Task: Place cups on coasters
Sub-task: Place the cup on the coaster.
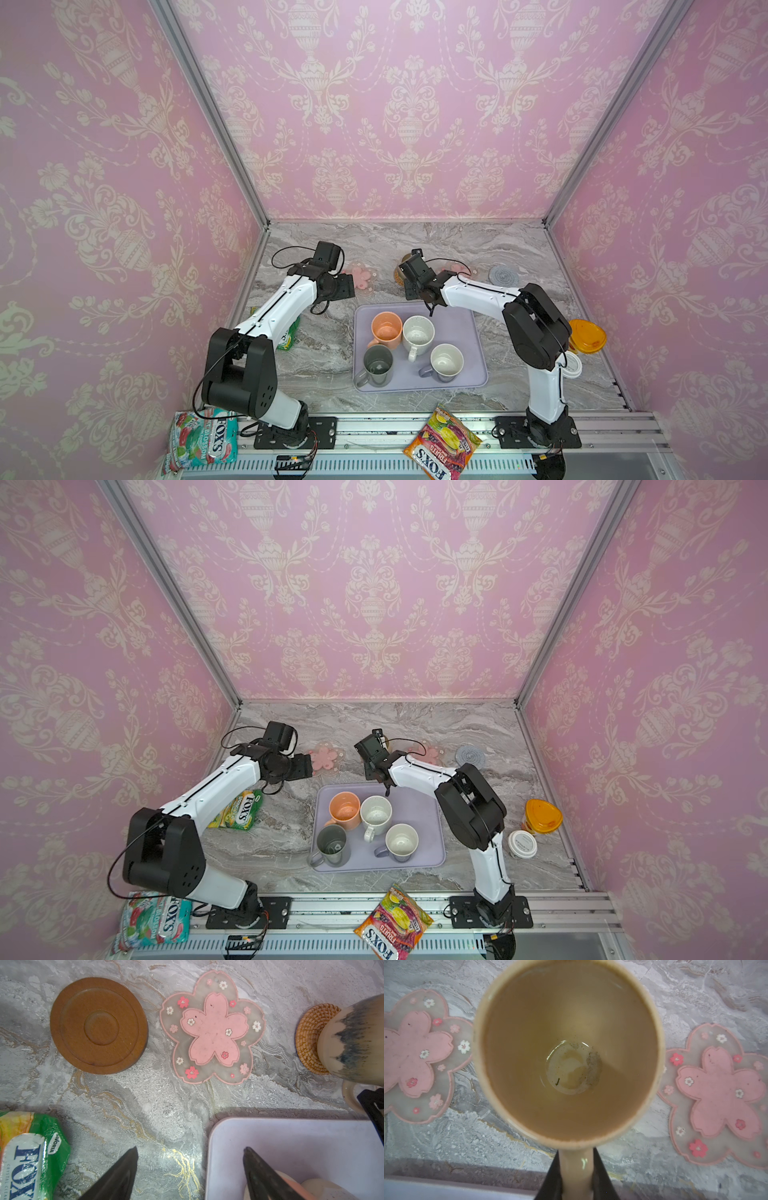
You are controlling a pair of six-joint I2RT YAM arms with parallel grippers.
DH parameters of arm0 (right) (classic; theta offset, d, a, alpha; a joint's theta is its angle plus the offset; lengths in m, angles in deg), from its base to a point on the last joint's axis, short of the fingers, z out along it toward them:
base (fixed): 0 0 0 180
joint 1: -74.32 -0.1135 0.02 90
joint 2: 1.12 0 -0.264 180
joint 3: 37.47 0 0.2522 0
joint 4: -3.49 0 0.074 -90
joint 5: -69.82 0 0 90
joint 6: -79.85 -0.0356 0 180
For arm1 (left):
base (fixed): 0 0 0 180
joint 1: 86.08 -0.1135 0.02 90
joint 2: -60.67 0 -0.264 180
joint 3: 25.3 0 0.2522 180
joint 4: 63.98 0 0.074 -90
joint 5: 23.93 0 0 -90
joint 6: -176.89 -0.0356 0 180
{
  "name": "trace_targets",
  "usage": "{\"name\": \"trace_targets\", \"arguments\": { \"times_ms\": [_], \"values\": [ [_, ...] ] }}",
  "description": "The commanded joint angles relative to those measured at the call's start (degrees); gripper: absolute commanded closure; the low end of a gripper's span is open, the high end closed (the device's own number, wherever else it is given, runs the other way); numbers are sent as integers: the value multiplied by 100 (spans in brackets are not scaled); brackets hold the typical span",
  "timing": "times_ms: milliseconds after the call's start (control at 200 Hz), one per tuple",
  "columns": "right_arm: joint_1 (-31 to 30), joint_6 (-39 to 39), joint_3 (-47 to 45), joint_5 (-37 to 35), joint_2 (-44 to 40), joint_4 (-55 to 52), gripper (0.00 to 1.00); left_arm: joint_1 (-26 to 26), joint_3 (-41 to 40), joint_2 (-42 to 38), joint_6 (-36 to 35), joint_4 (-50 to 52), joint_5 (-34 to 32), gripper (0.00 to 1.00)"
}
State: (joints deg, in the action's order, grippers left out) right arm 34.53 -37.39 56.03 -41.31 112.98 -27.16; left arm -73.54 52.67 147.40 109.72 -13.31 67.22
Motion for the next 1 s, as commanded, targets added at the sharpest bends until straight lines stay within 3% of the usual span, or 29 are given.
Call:
{"name": "trace_targets", "arguments": {
  "times_ms": [0, 470, 680, 996],
  "values": [
    [-19, -132, -230, -172, -127, -613, 100, -34, 96, -43, 23, 133, 100, 18],
    [33, 151, 29, -116, -174, -748, 100, -40, 57, -44, 37, 141, 117, 18],
    [42, 416, 772, 38, -9, -1350, 100, -40, 66, -8, 37, 133, 135, 18],
    [44, 623, 1115, 68, 154, -1253, 100, -34, 31, 27, 18, 129, 136, 18]
  ]
}}
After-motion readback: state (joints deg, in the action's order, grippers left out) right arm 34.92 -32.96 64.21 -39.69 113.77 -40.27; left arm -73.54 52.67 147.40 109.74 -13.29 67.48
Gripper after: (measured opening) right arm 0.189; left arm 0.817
